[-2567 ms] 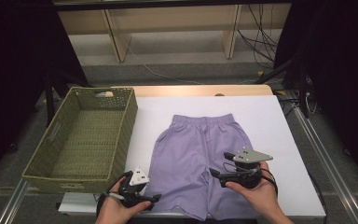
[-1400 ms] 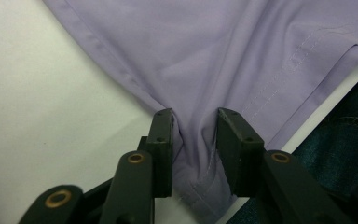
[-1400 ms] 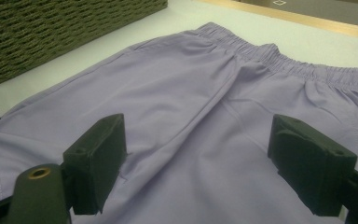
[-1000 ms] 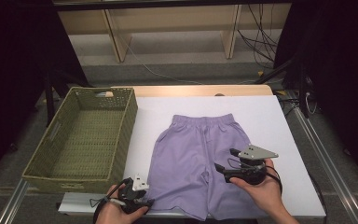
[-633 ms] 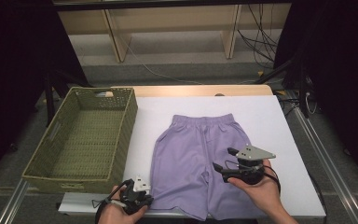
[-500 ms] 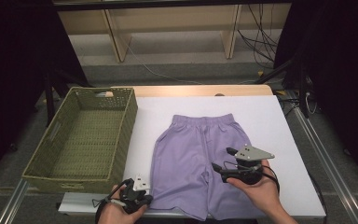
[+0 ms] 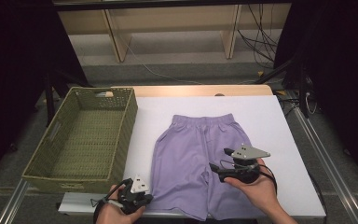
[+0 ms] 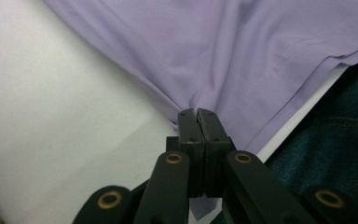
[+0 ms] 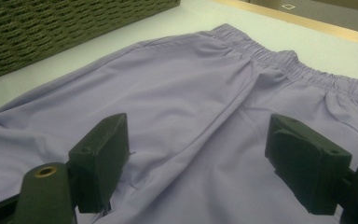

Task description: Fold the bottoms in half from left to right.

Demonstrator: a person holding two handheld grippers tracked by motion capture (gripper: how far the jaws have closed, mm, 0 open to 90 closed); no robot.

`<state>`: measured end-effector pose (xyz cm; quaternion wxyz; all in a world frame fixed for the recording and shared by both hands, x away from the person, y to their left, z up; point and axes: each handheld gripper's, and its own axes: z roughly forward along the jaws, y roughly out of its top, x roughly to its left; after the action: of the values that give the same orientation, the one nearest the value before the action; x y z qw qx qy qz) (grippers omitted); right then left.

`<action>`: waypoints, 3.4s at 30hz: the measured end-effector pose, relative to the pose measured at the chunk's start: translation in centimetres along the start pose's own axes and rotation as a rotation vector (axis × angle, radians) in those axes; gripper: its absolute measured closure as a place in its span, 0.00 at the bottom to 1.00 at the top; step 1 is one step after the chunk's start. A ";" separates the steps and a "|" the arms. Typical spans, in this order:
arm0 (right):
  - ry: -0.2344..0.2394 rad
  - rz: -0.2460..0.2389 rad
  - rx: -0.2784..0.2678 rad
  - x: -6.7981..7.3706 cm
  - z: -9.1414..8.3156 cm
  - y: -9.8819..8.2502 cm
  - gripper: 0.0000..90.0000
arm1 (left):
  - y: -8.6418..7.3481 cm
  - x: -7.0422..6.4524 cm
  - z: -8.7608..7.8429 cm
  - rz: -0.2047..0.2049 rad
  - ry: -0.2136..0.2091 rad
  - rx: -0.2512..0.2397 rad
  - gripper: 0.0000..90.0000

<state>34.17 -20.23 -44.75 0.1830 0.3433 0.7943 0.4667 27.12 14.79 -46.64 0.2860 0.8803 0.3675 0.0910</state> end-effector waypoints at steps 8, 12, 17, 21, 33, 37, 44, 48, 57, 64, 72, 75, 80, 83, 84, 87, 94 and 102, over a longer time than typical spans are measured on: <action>-0.009 0.016 0.011 -0.3 1.1 1.1 0.26 | -0.1 0.1 -0.6 0.033 -0.010 -0.047 0.99; -0.009 0.012 0.023 -0.6 2.3 1.9 0.28 | -0.1 0.2 -0.7 0.028 -0.016 -0.057 0.99; -0.002 0.012 0.033 -0.8 4.3 3.5 0.30 | -0.1 0.2 -0.9 0.027 -0.020 -0.067 0.99; 0.010 0.014 0.049 -0.8 6.3 4.8 0.31 | -0.1 0.2 -0.9 0.033 -0.024 -0.069 0.99; 0.021 0.025 0.106 -1.3 13.6 9.7 0.35 | -0.2 0.0 -1.0 0.040 -0.034 -0.076 0.99; 0.023 0.050 0.153 -1.6 16.3 10.7 0.37 | -0.2 -0.1 -1.0 0.050 -0.034 -0.077 0.99; -0.004 0.072 0.235 -1.9 20.5 11.5 0.40 | -0.2 -0.1 -1.1 0.043 -0.037 -0.084 0.99; -0.035 0.069 0.278 -2.2 22.2 11.9 0.43 | -0.3 -0.1 -1.1 0.045 -0.039 -0.083 0.99; -0.094 0.065 0.341 -2.4 24.3 11.5 0.49 | -0.3 -0.1 -1.1 0.043 -0.048 -0.086 0.99; -0.151 0.005 0.378 -2.1 25.3 11.0 0.60 | -0.2 -0.2 -1.1 0.047 -0.051 -0.090 0.99; -0.197 -0.086 0.411 -1.2 25.6 11.1 0.82 | -0.2 -0.4 -1.2 0.047 -0.056 -0.100 0.99; -0.212 -0.119 0.409 -1.0 25.6 11.0 0.91 | -0.2 -0.4 -1.2 0.049 -0.057 -0.101 0.99; -0.207 -0.067 0.423 -1.1 25.6 11.2 0.97 | -0.1 -0.5 -1.3 0.047 -0.063 -0.115 0.99; -0.195 -0.039 0.408 -1.4 25.5 11.6 0.97 | 0.0 -0.5 -1.8 0.036 -0.087 -0.139 0.99; -0.190 -0.031 0.403 -1.5 25.4 11.7 0.97 | 0.1 -0.5 -2.0 0.026 -0.100 -0.155 0.99; -0.184 -0.015 0.383 -1.5 25.3 12.1 0.97 | 0.3 -0.4 -2.6 0.012 -0.118 -0.188 0.99; -0.176 -0.010 0.334 -1.1 25.1 13.6 0.97 | 0.8 -0.1 -4.2 -0.006 -0.129 -0.257 0.99; -0.173 -0.002 0.292 -1.1 24.7 15.4 0.97 | 1.0 0.4 -5.5 -0.017 -0.127 -0.346 0.99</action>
<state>55.79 -0.73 -43.77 0.1995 0.4043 0.8353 0.3146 25.96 16.89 -41.55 0.4564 0.8190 0.3348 0.0944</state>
